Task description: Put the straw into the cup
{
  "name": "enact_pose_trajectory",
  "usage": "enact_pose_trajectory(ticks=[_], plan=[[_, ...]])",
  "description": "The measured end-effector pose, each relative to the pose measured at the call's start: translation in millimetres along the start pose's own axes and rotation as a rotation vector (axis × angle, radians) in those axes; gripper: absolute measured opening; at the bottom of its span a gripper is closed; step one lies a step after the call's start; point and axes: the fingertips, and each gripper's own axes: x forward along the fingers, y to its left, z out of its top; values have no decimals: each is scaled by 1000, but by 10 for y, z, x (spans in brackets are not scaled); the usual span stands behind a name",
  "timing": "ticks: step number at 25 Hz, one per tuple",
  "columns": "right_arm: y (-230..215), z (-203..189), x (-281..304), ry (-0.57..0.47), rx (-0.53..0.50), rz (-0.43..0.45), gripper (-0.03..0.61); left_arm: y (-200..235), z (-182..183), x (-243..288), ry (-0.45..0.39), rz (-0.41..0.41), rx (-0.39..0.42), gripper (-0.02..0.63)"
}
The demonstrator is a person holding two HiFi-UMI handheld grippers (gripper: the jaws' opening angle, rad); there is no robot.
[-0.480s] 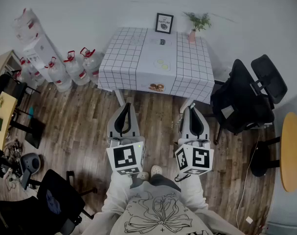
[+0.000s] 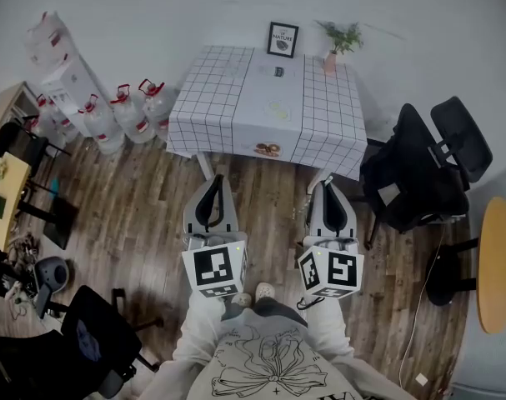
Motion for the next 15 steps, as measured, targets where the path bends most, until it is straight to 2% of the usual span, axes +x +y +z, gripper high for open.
enact_pose_trajectory(ticks=[15], plan=[[-180, -204, 357, 26, 29, 78, 15, -72, -168, 269, 29, 72, 10, 5]])
